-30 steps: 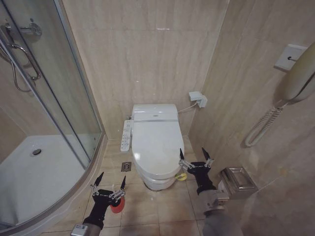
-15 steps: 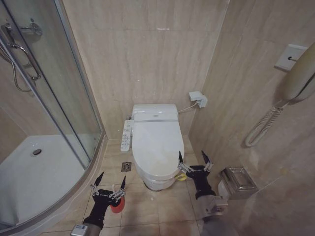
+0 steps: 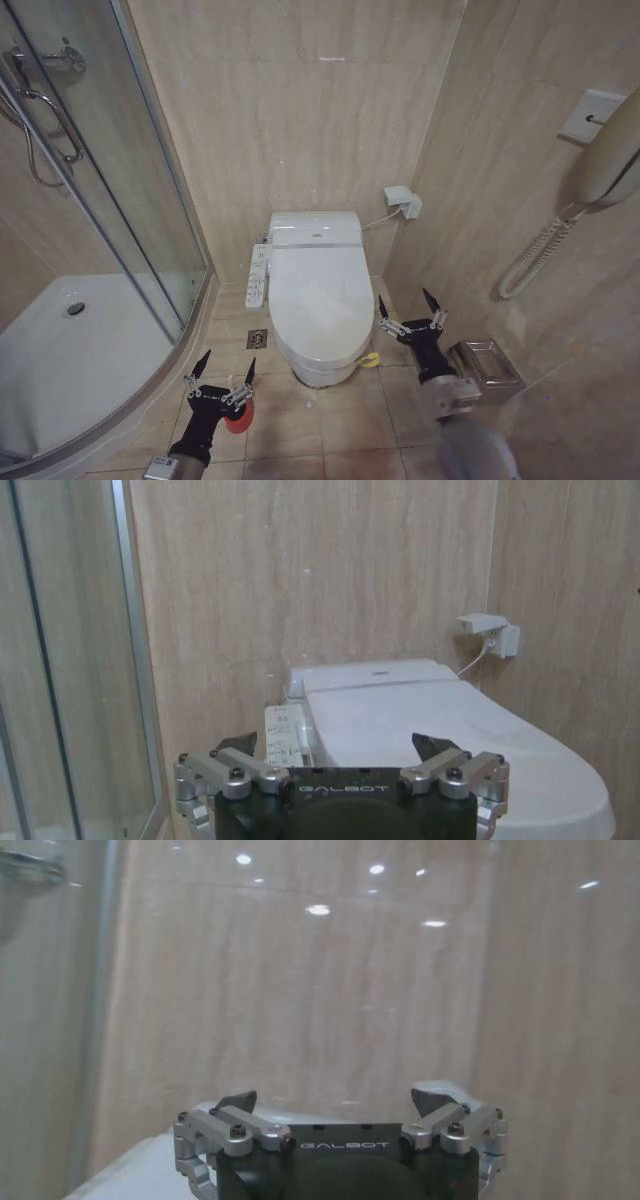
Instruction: Open the toilet lid, clean the toilet bowl with a toilet brush, close the toilet lid, and flush.
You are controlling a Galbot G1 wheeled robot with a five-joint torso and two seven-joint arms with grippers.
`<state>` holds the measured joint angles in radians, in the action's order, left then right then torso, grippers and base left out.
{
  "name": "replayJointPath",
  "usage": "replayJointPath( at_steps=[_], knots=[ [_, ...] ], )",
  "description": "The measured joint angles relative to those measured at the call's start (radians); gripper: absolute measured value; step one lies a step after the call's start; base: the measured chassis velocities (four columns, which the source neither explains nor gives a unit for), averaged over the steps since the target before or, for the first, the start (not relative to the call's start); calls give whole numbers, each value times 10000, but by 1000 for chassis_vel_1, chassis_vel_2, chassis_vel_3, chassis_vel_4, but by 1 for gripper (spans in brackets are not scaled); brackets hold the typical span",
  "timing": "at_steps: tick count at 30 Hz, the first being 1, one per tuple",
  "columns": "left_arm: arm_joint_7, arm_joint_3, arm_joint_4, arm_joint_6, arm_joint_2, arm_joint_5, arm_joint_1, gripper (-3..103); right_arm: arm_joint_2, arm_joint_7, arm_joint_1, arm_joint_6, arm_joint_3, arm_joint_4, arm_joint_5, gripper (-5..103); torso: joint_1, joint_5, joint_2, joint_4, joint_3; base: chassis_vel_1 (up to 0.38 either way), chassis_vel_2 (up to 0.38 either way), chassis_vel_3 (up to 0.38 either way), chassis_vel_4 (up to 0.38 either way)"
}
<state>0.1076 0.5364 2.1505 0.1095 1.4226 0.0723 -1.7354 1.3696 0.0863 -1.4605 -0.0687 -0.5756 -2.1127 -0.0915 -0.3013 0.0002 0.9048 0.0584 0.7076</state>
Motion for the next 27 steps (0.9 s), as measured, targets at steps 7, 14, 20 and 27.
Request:
replayJointPath(
  at_steps=[7,14,20,27],
  knots=[
    [-1,0,0,0,0,0,0,100,-118,1371,377,209,-1113,562,-758,100,0,0,0,0,0,0,0,0,0],
    [0,0,0,0,0,0,0,100,-108,1332,236,278,-1743,576,-988,100,0,0,0,1,0,0,0,0,0],
    [-1,1,0,0,0,0,0,100,140,1182,-388,141,-1924,188,-1089,100,0,-2,2,1,0,0,0,0,0],
    [0,0,0,0,0,0,0,100,427,1059,-1045,-149,-2011,-279,-1117,100,0,-2,2,1,0,0,0,0,0]
  ],
)
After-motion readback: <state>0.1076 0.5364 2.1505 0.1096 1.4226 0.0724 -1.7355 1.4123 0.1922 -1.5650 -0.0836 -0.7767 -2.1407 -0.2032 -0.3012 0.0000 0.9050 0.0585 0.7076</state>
